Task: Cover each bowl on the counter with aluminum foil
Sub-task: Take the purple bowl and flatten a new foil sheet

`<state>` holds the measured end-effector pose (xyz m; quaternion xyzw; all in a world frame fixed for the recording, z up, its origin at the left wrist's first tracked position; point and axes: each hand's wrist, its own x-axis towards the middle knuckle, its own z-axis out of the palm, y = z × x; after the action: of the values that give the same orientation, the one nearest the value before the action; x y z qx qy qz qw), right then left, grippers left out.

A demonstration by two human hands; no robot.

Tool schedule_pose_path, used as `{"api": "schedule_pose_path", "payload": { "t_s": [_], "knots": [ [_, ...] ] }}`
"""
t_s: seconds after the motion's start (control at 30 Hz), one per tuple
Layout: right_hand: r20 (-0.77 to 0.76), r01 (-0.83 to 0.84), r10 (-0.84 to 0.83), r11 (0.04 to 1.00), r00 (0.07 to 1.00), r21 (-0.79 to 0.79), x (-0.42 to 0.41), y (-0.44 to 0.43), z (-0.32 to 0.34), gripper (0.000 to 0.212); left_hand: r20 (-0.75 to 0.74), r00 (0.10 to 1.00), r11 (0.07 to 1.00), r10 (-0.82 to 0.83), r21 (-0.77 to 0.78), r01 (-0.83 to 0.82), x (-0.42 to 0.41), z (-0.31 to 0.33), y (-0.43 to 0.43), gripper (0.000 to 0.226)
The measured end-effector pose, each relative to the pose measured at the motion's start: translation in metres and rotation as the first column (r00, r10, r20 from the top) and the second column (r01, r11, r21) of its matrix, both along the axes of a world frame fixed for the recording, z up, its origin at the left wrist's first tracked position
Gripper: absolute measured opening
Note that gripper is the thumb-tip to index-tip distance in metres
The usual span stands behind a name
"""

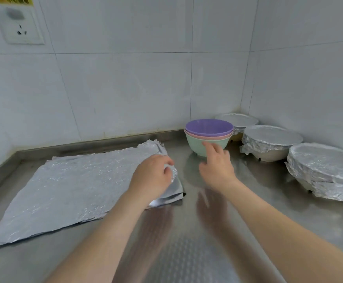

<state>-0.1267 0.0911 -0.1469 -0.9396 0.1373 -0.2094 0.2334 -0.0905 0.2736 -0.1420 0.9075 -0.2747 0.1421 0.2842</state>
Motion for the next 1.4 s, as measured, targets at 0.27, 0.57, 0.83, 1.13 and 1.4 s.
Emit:
{"api": "schedule_pose_path", "payload": {
  "t_s": [0.27,0.57,0.83,1.13,1.4],
  "knots": [
    [-0.047,0.053,-0.084,0.892,0.995,-0.450,0.063,-0.059,0.039,0.027,0.132,0.985,0.991,-0.113,0.088,0.102,0.064,0.013,-0.113,0.045],
    [0.215,0.120,-0.037,0.914,0.976,-0.387,0.071,-0.073,0.046,0.012,0.064,0.993,0.934,-0.095,-0.340,0.111,0.068,0.012,-0.127,0.060],
    [0.623,0.040,-0.181,0.972,0.761,0.233,0.021,-0.077,0.076,0.021,0.147,0.976,0.982,-0.163,0.116,0.147,0.075,0.008,-0.138,0.043],
    [0.476,0.097,-0.106,0.994,0.873,0.043,-0.062,-0.066,0.050,0.024,0.162,0.986,0.954,0.042,0.286,-0.088,0.092,0.017,-0.135,0.025],
    [0.208,-0.027,0.056,0.989,0.976,-0.143,-0.088,-0.033,0.005,0.024,0.011,0.999,0.995,0.045,0.088,-0.045,0.096,0.018,-0.101,0.058]
  ]
}}
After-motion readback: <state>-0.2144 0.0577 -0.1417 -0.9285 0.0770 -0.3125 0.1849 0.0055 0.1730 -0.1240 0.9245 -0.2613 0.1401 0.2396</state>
